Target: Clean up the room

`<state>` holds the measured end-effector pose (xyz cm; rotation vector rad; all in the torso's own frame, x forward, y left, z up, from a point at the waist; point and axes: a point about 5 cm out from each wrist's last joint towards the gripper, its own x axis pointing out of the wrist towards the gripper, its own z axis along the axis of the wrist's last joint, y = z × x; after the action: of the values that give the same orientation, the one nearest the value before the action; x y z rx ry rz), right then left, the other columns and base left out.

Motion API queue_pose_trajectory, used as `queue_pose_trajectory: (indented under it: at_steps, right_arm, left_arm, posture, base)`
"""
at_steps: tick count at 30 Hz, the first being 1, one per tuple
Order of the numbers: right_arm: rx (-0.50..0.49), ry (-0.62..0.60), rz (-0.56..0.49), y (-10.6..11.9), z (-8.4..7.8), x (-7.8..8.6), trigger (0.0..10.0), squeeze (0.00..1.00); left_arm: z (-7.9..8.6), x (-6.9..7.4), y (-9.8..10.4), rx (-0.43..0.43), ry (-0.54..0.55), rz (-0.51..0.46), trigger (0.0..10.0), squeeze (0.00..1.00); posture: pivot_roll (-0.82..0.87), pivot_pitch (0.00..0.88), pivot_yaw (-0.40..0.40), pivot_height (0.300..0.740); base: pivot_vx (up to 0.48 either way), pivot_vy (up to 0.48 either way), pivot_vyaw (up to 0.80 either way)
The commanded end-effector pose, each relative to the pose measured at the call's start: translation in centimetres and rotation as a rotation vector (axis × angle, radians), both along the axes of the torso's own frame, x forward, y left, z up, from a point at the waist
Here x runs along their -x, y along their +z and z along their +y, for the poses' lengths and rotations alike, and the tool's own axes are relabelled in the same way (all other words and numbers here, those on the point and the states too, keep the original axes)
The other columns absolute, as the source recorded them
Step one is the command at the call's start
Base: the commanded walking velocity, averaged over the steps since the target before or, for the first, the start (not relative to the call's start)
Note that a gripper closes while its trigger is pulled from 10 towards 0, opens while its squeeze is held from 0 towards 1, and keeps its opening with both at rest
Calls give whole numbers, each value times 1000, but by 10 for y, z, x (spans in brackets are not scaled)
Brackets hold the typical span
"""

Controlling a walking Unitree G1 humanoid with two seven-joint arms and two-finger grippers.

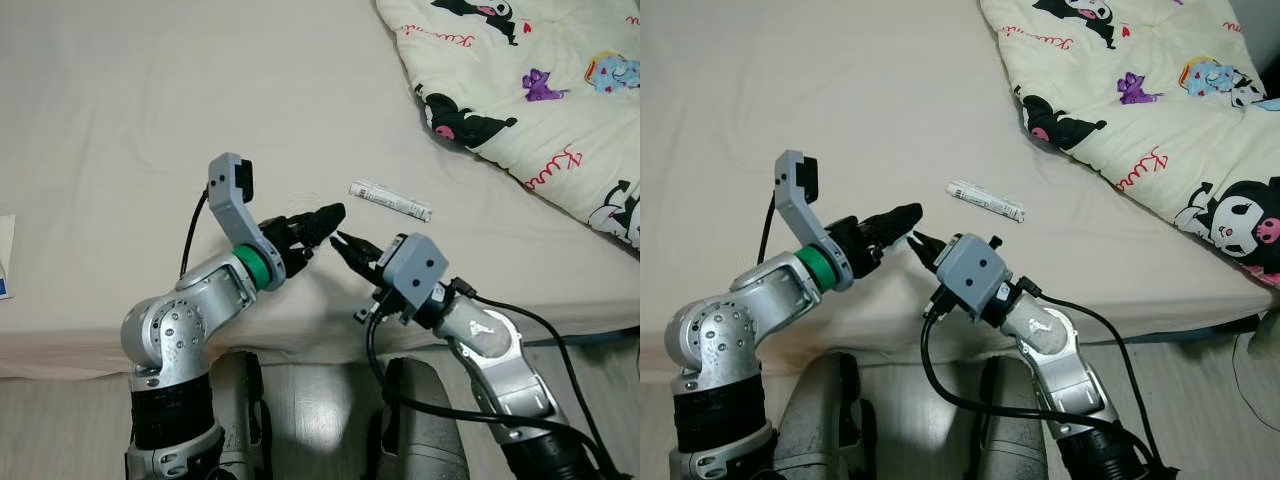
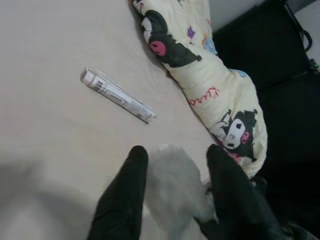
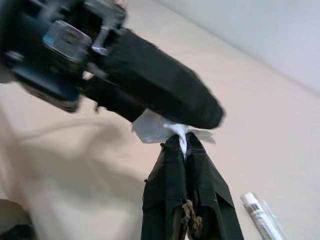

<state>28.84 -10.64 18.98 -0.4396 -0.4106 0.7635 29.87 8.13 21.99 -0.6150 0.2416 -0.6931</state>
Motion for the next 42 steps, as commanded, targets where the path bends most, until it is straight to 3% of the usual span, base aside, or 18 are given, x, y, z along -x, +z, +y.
queue_pose_trajectory:
  at_steps: [1,24,25,27,28,30,31,33,34,35,36,37,38,40,41,42]
  right_arm:
    - [20,-9,13,-6,-3,1,0,0]
    - [20,-46,0,-6,-6,-5,0,0]
    - [15,-50,1,-6,-6,-5,10000,0]
    - [9,-70,-4,-5,-9,-6,10000,0]
    - [-13,-95,-4,-5,-13,-6,10000,608]
    - [-29,-111,5,-6,-17,-5,10000,608]
    - [-56,-128,31,-10,-24,-3,10000,1000]
    - [-75,-141,55,-13,-28,-1,10000,1000]
    - [-92,-167,77,-17,-34,0,10000,1000]
    - [-92,-167,77,-17,-34,0,10000,1000]
    - [-106,-180,121,-23,-40,0,10000,1000]
    - [-110,-219,155,-31,-51,-4,10000,0]
    - [-110,-219,155,-31,-51,-4,10000,0]
    - [-98,-303,192,-43,-69,-14,10000,0]
    - [-98,-303,192,-43,-69,-14,10000,0]
    - [-97,-370,198,-47,-81,-24,10000,0]
  left_arm:
    - [-1,4,-2,0,-14,13,0,0]
    - [-6,12,-4,-10,-58,44,0,0]
    - [-6,11,-4,-20,-46,41,0,0]
    - [-5,10,-5,-40,-19,36,0,0]
    - [-3,8,-5,-66,8,25,0,0]
    - [-1,5,-6,-94,48,16,0,0]
    - [4,0,-5,-132,122,-10,0,0]
    - [9,-4,-4,-155,187,-27,0,0]
    - [16,-9,-1,-200,272,-65,0,0]
    - [16,-9,-1,-200,272,-65,0,0]
    - [25,-13,1,-238,365,-99,0,0]
    - [39,-17,5,-309,474,-158,0,0]
    - [39,-17,5,-309,474,-158,0,0]
    - [58,-17,11,-416,599,-239,0,0]
    - [58,-17,11,-416,599,-239,0,0]
    - [66,-14,9,-459,611,-249,0,0]
  posture:
    - [2,222,62,595]
    - [6,221,63,595]
    - [3,222,64,595]
    - [4,222,64,595]
    - [5,222,63,595]
    - [5,224,63,595]
    - [7,230,64,595]
    - [13,237,66,595]
    - [13,237,66,595]
    - [13,237,66,595]
    - [19,245,66,595]
    - [32,259,67,595]
    - [32,259,67,595]
    - [53,274,65,595]
    - [53,274,65,595]
    - [76,288,65,595]
  base:
    - [0,0,0]
    - [0,0,0]
    - [0,0,0]
    - [0,0,0]
    - [0,0,0]
    - [0,0,0]
    - [0,0,0]
    - [0,0,0]
    - [0,0,0]
    - [0,0,0]
    - [0,0,0]
    - [0,0,0]
    - [0,0,0]
    - [0,0,0]
    - [0,0,0]
    - [0,0,0]
